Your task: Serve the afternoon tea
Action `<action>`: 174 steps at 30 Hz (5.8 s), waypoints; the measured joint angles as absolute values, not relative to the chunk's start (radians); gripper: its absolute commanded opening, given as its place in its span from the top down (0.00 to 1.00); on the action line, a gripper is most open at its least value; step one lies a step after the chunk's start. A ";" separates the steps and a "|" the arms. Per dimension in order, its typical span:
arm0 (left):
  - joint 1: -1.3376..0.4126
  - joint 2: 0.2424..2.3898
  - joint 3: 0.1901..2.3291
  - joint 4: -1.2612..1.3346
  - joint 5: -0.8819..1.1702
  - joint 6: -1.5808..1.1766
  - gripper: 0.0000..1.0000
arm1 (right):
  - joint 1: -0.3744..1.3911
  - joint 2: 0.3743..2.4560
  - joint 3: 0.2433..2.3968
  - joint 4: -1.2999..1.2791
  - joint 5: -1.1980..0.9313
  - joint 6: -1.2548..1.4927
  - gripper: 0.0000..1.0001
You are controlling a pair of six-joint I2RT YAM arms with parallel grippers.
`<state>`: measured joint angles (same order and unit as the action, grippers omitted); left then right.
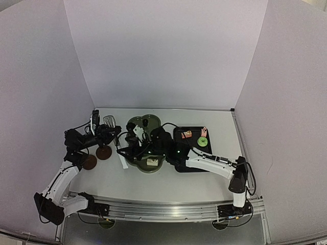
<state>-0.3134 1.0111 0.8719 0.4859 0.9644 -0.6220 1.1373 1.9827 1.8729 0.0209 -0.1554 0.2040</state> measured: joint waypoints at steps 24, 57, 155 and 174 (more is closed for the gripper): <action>-0.303 1.024 0.884 0.518 0.944 -0.682 0.95 | 1.099 2.134 1.966 0.176 -0.424 0.336 1.00; -0.295 0.900 0.895 0.208 0.789 -0.250 0.01 | 0.732 1.611 1.492 -1.090 0.325 0.647 1.00; -0.295 0.882 0.869 0.155 0.730 -0.182 0.00 | 0.820 1.675 1.254 -0.666 0.370 0.752 0.82; -0.295 0.882 0.868 0.156 0.730 -0.182 0.00 | 0.491 1.605 1.410 -0.997 0.019 0.684 0.74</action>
<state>-0.2951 0.8818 0.8684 0.1559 0.7296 -0.1822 0.4906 1.6050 1.4101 -0.9973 0.0189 0.6842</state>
